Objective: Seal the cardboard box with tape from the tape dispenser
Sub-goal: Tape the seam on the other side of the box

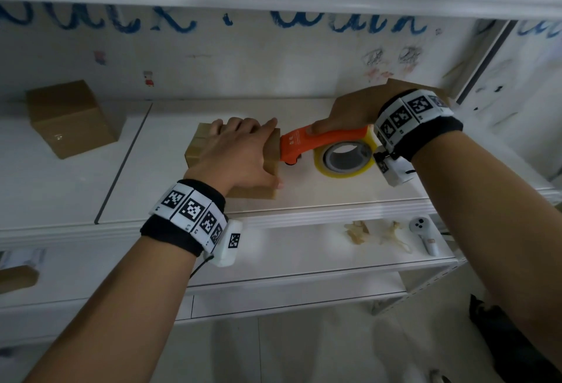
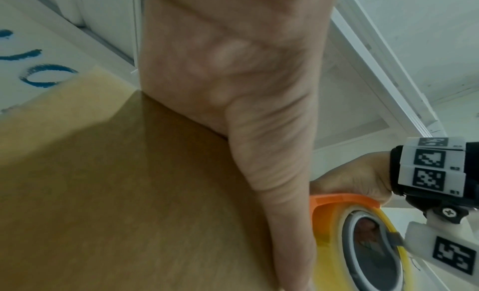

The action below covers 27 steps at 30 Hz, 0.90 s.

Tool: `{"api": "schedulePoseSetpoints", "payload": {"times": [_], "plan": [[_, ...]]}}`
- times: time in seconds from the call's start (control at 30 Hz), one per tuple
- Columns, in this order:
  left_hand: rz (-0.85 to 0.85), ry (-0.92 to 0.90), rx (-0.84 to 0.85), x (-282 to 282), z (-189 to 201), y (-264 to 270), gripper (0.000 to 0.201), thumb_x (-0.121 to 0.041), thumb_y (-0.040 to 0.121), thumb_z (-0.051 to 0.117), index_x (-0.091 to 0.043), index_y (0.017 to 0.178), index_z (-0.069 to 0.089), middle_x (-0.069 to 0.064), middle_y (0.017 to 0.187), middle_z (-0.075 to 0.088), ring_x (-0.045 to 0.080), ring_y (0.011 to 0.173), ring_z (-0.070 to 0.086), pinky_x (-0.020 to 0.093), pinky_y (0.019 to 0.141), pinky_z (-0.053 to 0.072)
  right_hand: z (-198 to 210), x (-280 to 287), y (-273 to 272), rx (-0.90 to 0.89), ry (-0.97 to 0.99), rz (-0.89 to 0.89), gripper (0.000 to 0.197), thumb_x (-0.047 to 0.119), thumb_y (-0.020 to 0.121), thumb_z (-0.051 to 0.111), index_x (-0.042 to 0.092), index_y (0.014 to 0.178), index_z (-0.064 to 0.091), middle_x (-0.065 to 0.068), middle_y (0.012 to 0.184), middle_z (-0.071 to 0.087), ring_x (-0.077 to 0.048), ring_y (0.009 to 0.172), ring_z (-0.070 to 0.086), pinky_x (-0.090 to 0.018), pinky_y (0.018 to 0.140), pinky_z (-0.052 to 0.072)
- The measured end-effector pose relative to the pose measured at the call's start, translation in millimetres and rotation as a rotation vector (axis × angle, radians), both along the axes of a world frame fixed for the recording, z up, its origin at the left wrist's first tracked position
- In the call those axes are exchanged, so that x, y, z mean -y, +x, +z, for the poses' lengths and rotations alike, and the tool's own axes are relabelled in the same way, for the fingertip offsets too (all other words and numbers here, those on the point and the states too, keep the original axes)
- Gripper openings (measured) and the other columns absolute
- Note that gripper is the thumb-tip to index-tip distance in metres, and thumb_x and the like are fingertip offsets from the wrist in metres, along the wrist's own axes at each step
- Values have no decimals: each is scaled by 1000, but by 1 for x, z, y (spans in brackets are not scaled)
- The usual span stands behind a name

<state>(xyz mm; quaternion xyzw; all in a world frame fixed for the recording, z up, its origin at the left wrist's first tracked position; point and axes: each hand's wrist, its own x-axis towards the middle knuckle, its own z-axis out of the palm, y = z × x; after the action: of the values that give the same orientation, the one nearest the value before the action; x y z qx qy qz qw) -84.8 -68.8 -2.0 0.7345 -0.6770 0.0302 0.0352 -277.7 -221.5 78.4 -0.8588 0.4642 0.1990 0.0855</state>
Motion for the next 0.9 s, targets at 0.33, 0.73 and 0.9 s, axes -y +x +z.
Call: {"api": "schedulePoseSetpoints", "payload": {"times": [0.33, 0.73, 0.9], "plan": [[16, -22, -14, 0, -1, -1, 128, -91, 60, 65, -38, 165, 15, 0, 156, 42, 27, 147, 32, 54, 122, 16, 6, -6, 6, 12, -69, 29, 72, 86, 82, 47, 17, 79, 63, -6, 82, 64, -22, 76, 59, -41, 88, 51], [31, -21, -32, 3, -2, -2, 127, -89, 61, 67, -38, 165, 15, 0, 158, 39, 27, 147, 31, 54, 122, 17, 9, -15, -2, -49, -150, 10, 75, 92, 64, 54, 17, 64, 57, -2, 66, 59, -24, 65, 57, -47, 90, 56], [30, -46, -41, 1, 0, 0, 126, -88, 61, 67, -38, 165, 16, 0, 158, 39, 27, 147, 30, 55, 122, 17, 18, -3, -23, 49, -148, -36, 76, 88, 79, 48, 13, 74, 63, -7, 78, 65, -23, 70, 58, -42, 85, 50]]}}
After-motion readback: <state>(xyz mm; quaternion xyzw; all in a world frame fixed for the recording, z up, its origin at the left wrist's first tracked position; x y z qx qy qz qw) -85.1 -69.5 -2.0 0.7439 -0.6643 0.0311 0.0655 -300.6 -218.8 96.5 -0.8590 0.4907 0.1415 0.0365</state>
